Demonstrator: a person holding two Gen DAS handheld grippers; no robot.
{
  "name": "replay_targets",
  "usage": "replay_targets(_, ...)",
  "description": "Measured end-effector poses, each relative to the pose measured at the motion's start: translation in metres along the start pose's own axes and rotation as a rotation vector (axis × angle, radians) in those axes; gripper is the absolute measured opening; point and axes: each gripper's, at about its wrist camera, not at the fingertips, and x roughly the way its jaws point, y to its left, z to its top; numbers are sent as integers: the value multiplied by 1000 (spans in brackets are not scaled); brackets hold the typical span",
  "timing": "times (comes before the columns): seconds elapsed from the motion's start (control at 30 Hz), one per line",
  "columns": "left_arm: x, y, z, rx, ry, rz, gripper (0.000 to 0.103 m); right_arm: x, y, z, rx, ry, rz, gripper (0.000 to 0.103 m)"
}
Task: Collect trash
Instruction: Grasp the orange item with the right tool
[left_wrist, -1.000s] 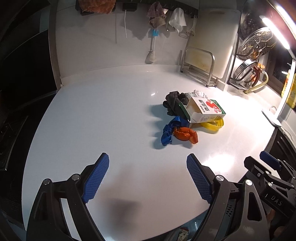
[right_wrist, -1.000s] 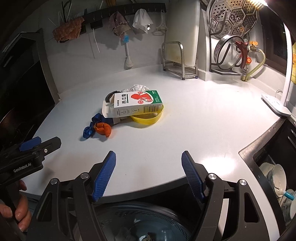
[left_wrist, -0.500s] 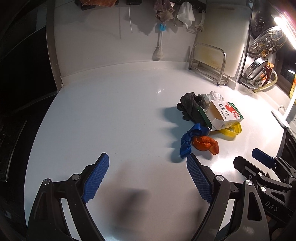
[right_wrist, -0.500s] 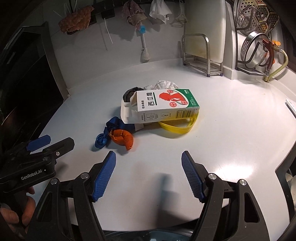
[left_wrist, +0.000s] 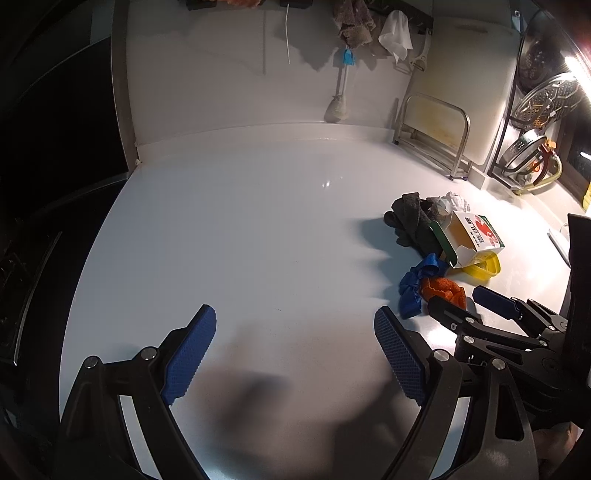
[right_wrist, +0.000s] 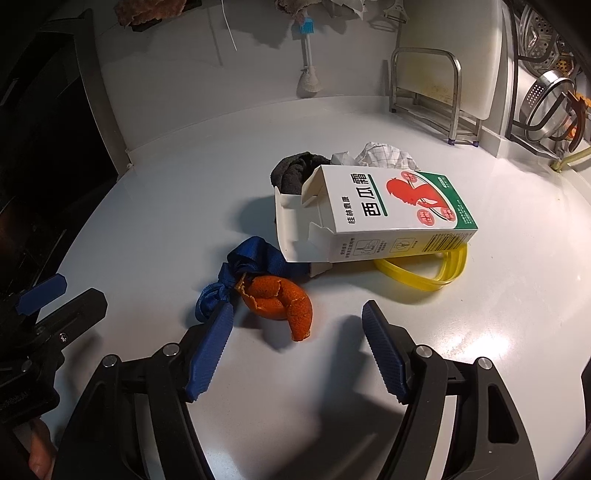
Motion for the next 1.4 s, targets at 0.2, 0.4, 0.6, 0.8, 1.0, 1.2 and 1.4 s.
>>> replay_targets(0.2, 0, 1, 0, -5, 1, -10, 86, 2, 0, 3, -20, -2, -25, 59)
replay_targets(0.4, -1, -2, -1, -2, 5, -16, 86, -1, 5, 2, -56, -14, -21, 29)
replay_targets(0.6, -4, -13, 2, 24, 3, -24, 86, -17, 2, -8, -49, -41, -9, 24)
replay_targets(0.8, 3, -38, 8, 69, 10, -56, 86, -51, -25, -24, 34, -89, -9, 24)
replay_targets(1.0, 26, -70, 15, 121, 56, -100, 88, -77, -60, -45, 125, -110, -2, 24)
replay_targets(1.2, 52, -91, 16, 146, 122, -103, 88, -86, -81, -58, 179, -121, 19, 24)
replay_targets(1.4, 75, -96, 23, 123, 188, -111, 88, -89, -88, -62, 188, -130, 36, 24)
